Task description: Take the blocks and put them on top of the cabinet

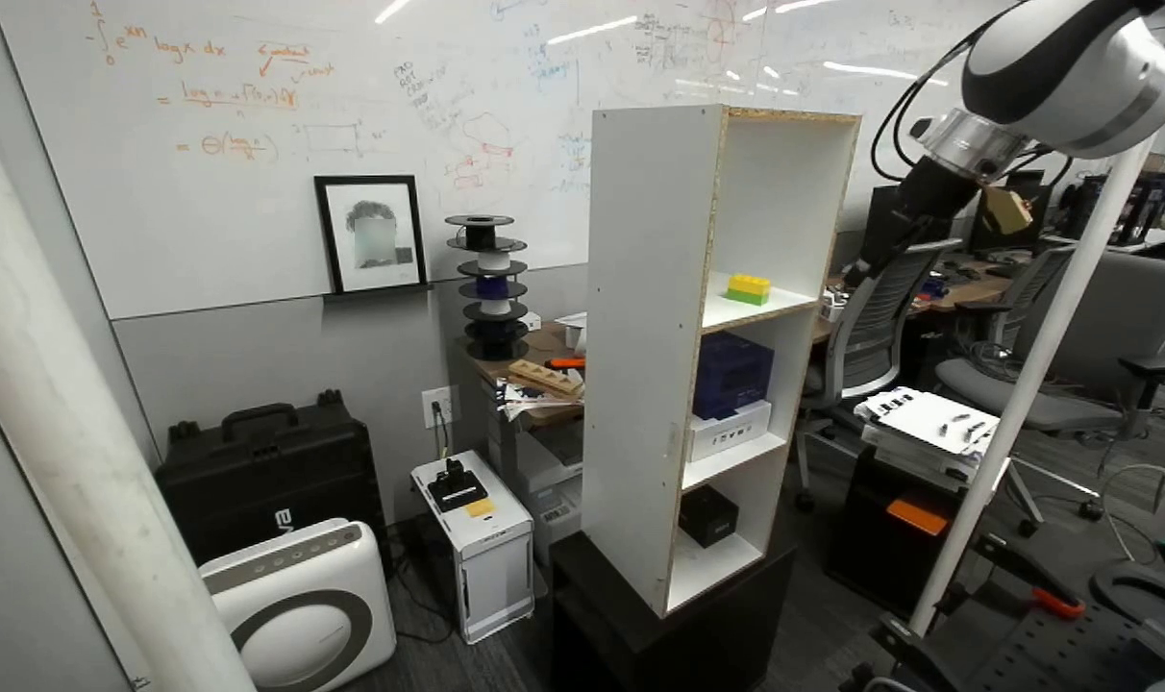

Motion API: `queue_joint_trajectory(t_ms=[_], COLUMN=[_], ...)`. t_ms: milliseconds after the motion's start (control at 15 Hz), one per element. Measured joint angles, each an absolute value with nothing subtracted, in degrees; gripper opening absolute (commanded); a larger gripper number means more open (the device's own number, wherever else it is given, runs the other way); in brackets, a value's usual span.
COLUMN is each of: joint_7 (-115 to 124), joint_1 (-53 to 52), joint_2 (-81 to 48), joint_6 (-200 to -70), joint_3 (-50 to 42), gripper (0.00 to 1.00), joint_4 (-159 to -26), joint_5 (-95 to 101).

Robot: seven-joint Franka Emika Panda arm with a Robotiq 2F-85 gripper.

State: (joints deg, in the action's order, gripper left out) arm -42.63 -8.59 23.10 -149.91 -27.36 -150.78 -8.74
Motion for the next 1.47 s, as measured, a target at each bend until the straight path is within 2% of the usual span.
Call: queue_joint_trajectory(t_ms=[333,800,867,933,1467], joint_7=[-47.6,-51.6,-51.6,-51.6,-51.6], joint_1=[-15.2,-18.7,-18.4,-18.0,-14.6], joint_2=[8.5,-8.0,-9.8,-11.6,-17.0], joint_6=[-167.1,-170.3,-170.3,-170.2,-168.3], joint_3=[-28.6,-27.8,-27.5,-27.2,-24.0], gripper=[1.00,1.00,0.75,0.75,0.12], joint_4=[-144.8,-131.1,-129.4,-127.8,-123.3], joint_5=[-20.2,-36.1,-37.2,-38.1,-41.0])
